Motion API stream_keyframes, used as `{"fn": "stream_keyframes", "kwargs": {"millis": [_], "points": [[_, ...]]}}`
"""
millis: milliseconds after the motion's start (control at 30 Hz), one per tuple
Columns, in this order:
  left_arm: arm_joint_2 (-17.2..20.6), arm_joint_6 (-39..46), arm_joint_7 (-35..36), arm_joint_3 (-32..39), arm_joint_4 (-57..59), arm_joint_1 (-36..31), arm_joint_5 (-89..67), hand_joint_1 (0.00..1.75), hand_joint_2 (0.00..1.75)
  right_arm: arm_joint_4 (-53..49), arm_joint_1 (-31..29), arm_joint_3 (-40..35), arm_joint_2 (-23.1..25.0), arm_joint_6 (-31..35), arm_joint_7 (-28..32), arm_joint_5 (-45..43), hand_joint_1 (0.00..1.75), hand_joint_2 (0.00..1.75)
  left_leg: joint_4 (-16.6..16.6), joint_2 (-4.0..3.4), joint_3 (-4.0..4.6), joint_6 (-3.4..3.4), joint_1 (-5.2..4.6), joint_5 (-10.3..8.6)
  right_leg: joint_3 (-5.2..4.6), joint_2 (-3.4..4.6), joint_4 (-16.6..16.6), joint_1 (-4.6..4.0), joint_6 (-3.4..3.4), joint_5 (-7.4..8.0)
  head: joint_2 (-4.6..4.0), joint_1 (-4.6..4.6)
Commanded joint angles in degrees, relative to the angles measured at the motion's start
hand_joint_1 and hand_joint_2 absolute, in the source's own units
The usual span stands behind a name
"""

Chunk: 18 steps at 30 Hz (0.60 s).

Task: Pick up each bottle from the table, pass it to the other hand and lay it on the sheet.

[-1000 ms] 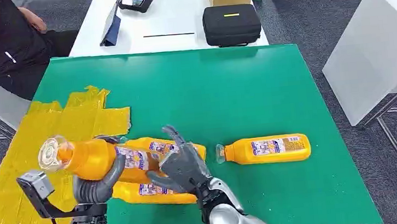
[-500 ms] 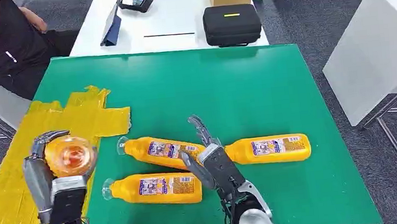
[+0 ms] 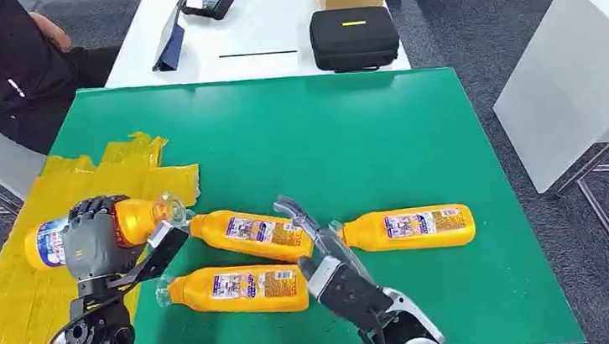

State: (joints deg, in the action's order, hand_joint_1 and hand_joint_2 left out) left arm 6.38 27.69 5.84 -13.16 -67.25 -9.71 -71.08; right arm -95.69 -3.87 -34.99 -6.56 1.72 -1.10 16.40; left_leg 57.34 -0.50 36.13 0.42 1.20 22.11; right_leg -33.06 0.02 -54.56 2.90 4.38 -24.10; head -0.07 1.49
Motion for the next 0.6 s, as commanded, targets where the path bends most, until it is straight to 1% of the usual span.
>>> {"fn": "stream_keyframes", "kwargs": {"millis": [33, 67, 100, 133, 167, 200, 233, 300, 333, 400, 433, 600], "points": [[1.61, -4.94, 4.89, 4.16, 13.38, -3.39, -3.98, 0.0, 0.0, -4.39, 3.88, -1.03, -3.19, -4.82, -3.24, 7.91, 0.0, 0.0, -0.03, 0.11, -0.16, 0.01, 0.04, 0.08, 0.19, -0.1, 0.02, -0.08, -0.32, -0.1, 0.0, 0.0], [1.61, -5.54, 5.04, 5.13, 12.5, -2.43, -3.81, 0.0, 0.0, -4.61, 3.99, -1.77, -3.91, -5.98, -3.56, 11.64, 0.0, 1.75, -0.03, 0.1, -0.09, 0.01, 0.03, 0.06, 0.12, -0.09, 0.02, -0.06, -0.25, -0.08, 0.0, 0.02], [1.69, -5.78, 5.12, 5.88, 11.44, -1.39, -3.86, 0.0, 0.0, -4.4, 4.57, -1.29, -3.56, -6.28, -3.17, 12.94, 0.0, 1.75, -0.01, 0.09, -0.14, 0.01, 0.05, 0.12, 0.16, -0.08, 0.01, -0.1, -0.36, -0.13, 0.0, 0.02], [1.67, -5.72, 5.17, 6.23, 10.88, -0.91, -3.8, 0.0, 0.0, -4.17, 4.47, -1.45, -3.62, -6.61, -3.03, 13.57, 0.0, 1.75, -0.03, 0.03, -0.04, 0.01, 0.02, 0.07, 0.05, -0.02, 0.03, -0.05, -0.25, -0.07, 0.0, 0.02], [1.41, -6.21, 5.17, 6.95, 9.99, -0.26, -3.8, 0.0, 0.0, -3.77, 4.32, -1.53, -3.54, -7.15, -3.12, 14.94, 0.0, 1.75, -0.01, 0.02, -0.09, 0.01, 0.05, 0.13, 0.12, -0.01, 0.02, -0.1, -0.36, -0.11, 0.0, 0.0], [1.33, -6.35, 5.18, 7.16, 9.66, -0.05, -3.8, 0.0, 0.0, -3.58, 4.22, -1.64, -3.53, -7.29, -3.26, 15.52, 0.0, 1.75, -0.03, 0.0, 0.02, 0.0, 0.04, 0.08, 0.02, 0.01, 0.04, -0.07, -0.23, -0.06, 0.0, 0.02], [1.33, -6.35, 5.18, 7.16, 9.66, -0.05, -3.8, 0.0, 0.0, -3.58, 4.22, -1.64, -3.53, -7.29, -3.26, 15.52, 0.0, 1.75, -0.02, -0.03, -0.1, 0.01, 0.05, 0.15, 0.11, 0.05, 0.03, -0.1, -0.37, -0.11, 0.0, 0.02], [1.33, -6.35, 5.18, 7.16, 9.66, -0.05, -3.8, 0.0, 0.0, -3.58, 4.22, -1.64, -3.53, -7.29, -3.26, 15.52, 0.0, 1.75, 0.0, 0.0, -0.02, 0.01, 0.05, 0.12, 0.05, 0.01, 0.0, -0.09, -0.34, -0.1, 0.0, 0.02], [1.33, -6.35, 5.18, 7.16, 9.66, -0.05, -3.8, 0.0, 0.0, -3.58, 4.22, -1.64, -3.53, -7.29, -3.26, 15.52, 0.0, 1.75, -0.02, 0.02, 0.07, 0.01, 0.02, 0.05, -0.03, -0.01, 0.02, -0.05, -0.21, -0.06, 0.0, 0.02], [0.59, -6.86, 4.49, 7.94, 7.94, 0.6, -3.62, 0.0, 0.0, -2.68, 3.85, -1.39, -2.88, -7.76, -4.67, 18.92, 0.0, 1.75, 0.04, 0.05, -0.08, 0.01, 0.06, 0.16, 0.12, -0.03, -0.04, -0.12, -0.49, -0.16, 0.0, 0.02], [0.17, -7.07, 3.95, 8.19, 6.71, 1.18, -3.64, 0.0, 0.0, -2.03, 3.32, -1.32, -2.28, -7.49, -5.72, 22.24, 0.0, 1.75, 0.04, 0.03, -0.11, 0.02, 0.05, 0.18, 0.13, -0.01, -0.05, -0.12, -0.54, -0.17, 0.0, 0.0], [-0.05, -7.2, 3.74, 8.19, 6.18, 1.39, -3.58, 0.0, 0.0, -1.56, 3.02, -1.16, -1.77, -7.48, -6.02, 22.9, 0.0, 1.75, 0.05, 0.04, -0.08, 0.02, 0.07, 0.17, 0.11, -0.02, -0.04, -0.13, -0.5, -0.16, 0.0, 0.02]]}}
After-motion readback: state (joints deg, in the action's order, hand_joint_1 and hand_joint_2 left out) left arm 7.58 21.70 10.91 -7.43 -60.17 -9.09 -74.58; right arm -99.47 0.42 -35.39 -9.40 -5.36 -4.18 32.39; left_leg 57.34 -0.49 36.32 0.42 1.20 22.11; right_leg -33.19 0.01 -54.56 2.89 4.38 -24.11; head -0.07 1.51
